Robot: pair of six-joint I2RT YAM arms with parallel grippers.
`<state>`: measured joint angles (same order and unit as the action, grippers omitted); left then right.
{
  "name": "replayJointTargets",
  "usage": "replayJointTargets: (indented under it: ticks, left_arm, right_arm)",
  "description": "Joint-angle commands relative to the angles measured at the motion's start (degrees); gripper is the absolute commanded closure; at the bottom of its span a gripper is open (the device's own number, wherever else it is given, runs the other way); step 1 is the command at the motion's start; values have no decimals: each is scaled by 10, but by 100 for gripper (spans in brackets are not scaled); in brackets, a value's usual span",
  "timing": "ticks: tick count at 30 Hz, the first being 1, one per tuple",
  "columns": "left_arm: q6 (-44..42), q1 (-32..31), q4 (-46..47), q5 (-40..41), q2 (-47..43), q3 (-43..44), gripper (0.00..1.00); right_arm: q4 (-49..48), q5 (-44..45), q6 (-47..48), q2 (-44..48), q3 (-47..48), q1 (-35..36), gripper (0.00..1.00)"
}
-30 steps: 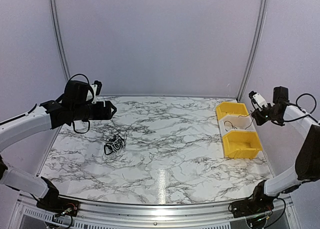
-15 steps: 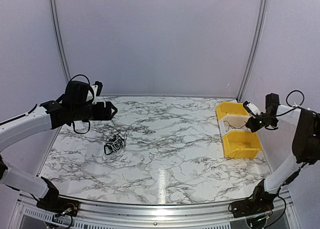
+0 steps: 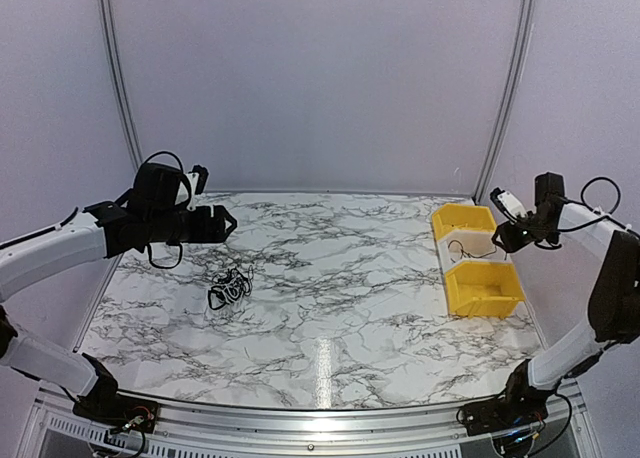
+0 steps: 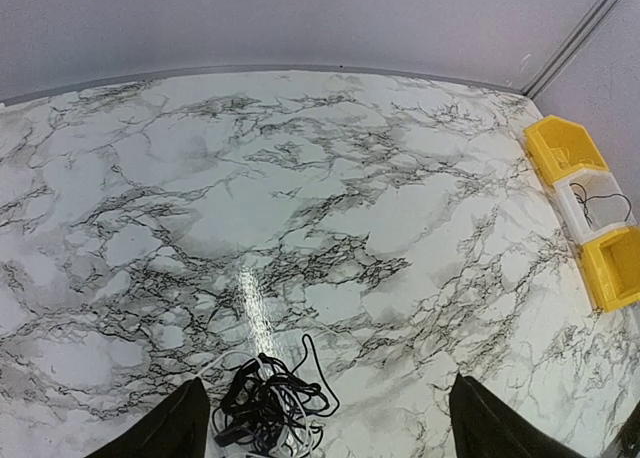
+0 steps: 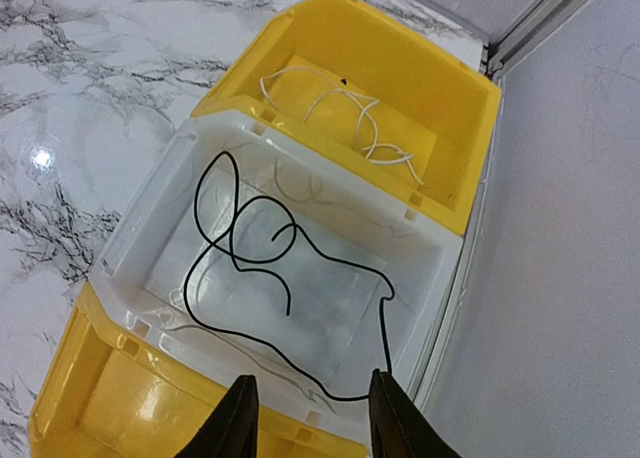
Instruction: Untangle the cables
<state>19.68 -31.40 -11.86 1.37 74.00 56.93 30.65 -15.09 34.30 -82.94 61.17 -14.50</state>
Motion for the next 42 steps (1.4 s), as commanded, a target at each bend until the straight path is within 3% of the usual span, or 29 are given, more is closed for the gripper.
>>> replayJointTargets:
  ticks: [1, 9, 18, 25, 29, 33, 42]
  left_arm:
    - [1, 1, 8, -3, 12, -2, 14]
    - [6, 1, -12, 26, 55, 5, 14]
    - [60, 1, -71, -19, 70, -5, 15]
    - [76, 1, -73, -61, 81, -45, 16]
    - [78, 1, -47, -37, 120, -44, 16]
    - [84, 5, -7, -39, 149, -43, 16]
    - [119, 30, 78, -68, 184, -63, 20]
  right_arm:
    - [11, 47, -20, 32, 36, 53, 61]
    - [16, -6, -32, 15, 103, 220, 64]
    - [49, -61, -30, -134, 218, 371, 75]
    - [16, -114, -81, -239, 285, 483, 76]
    - [-34, -109, -141, -301, 318, 548, 68]
    - [-107, -118, -188, -342, 340, 587, 63]
    - [-119, -149, -247, -487, 473, 625, 63]
